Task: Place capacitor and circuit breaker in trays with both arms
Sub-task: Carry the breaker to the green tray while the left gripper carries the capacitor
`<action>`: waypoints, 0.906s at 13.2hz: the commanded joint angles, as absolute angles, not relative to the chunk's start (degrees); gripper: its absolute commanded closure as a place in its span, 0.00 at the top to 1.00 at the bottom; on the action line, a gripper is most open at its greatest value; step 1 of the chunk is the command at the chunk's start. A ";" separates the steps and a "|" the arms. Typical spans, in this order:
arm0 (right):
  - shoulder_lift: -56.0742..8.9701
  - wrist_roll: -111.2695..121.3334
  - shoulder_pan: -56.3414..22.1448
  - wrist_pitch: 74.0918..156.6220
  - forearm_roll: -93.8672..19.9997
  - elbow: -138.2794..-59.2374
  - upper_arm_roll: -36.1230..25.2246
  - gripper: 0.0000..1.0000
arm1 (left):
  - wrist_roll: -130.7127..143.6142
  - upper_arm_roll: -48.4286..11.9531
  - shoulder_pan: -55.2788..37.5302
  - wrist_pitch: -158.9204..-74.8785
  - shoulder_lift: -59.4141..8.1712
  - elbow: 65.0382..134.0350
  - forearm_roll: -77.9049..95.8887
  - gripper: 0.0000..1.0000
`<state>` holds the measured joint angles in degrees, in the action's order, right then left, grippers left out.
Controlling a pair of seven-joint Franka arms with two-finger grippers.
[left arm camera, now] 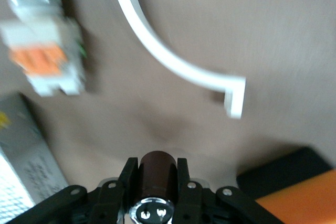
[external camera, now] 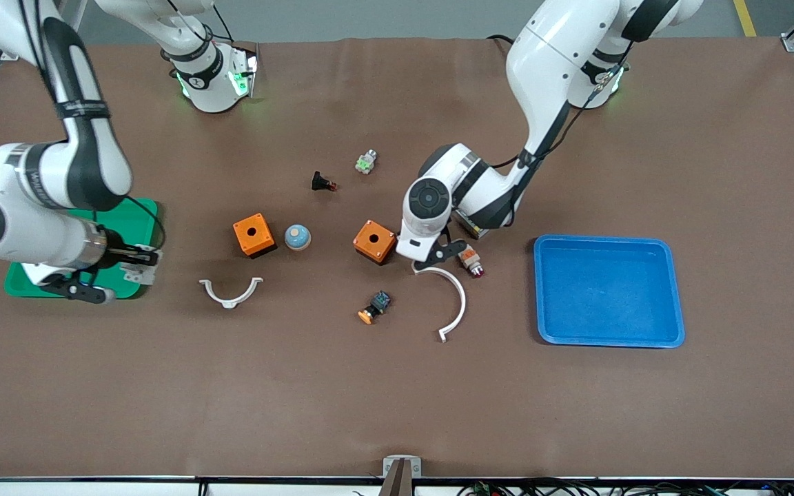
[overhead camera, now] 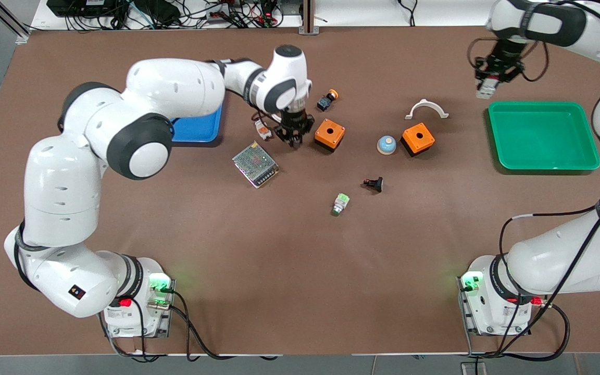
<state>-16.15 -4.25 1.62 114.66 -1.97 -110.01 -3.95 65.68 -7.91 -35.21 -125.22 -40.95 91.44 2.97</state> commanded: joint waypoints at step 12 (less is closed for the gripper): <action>-16.17 21.80 16.96 142.47 -1.32 -130.16 -2.72 0.20 | 34.90 -7.65 -3.88 -117.59 -36.02 91.41 -6.77 0.00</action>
